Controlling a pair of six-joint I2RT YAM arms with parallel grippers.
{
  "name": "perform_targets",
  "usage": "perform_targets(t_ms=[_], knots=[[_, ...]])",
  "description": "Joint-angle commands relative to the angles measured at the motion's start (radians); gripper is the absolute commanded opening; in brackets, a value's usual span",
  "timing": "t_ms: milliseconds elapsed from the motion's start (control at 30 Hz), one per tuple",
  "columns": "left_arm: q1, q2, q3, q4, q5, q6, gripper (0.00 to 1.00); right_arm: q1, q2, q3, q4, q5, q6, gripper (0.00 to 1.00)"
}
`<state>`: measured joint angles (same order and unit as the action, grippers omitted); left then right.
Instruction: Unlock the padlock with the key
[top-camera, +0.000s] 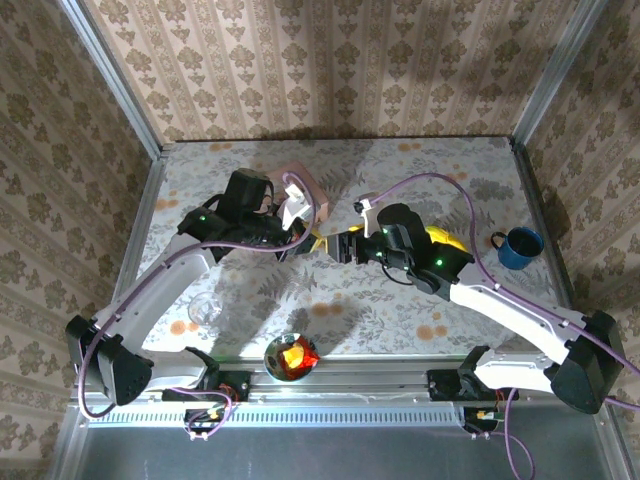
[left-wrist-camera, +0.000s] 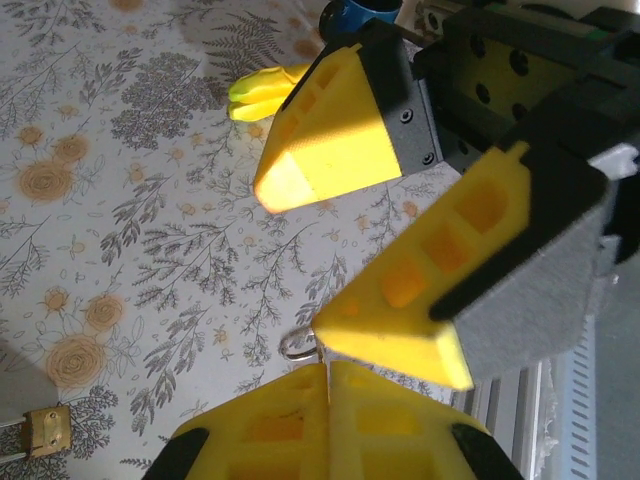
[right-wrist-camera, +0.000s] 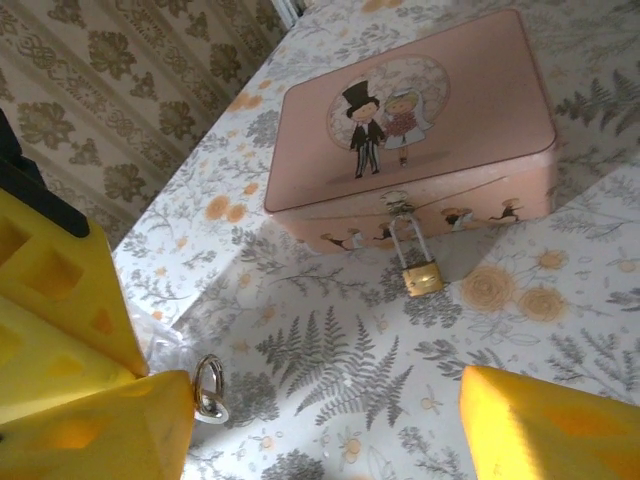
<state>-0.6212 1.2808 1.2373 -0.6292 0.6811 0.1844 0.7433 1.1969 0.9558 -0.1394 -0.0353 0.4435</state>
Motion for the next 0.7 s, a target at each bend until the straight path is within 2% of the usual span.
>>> perform_targets(t_ms=[0,167,300,533,633,667], knots=[[-0.009,-0.020,-0.010,-0.023,0.046,0.033,0.00,-0.012,-0.014,0.032,-0.079,0.165,0.022,0.66],[-0.012,-0.035,-0.016,-0.026,0.033,0.039,0.00,-0.035,-0.036,0.017,-0.111,0.204,0.062,0.60],[-0.011,-0.040,-0.011,-0.032,0.022,0.048,0.00,-0.045,-0.093,-0.027,-0.075,0.184,0.055,0.60],[-0.012,-0.042,0.024,-0.067,0.022,0.113,0.00,-0.066,-0.218,-0.131,0.070,-0.021,-0.041,0.67],[-0.020,-0.037,0.040,-0.085,0.047,0.148,0.00,-0.089,-0.235,-0.170,0.164,-0.193,-0.053,0.64],[-0.025,-0.034,0.045,-0.094,0.053,0.163,0.00,-0.094,-0.236,-0.185,0.203,-0.241,-0.052,0.61]])
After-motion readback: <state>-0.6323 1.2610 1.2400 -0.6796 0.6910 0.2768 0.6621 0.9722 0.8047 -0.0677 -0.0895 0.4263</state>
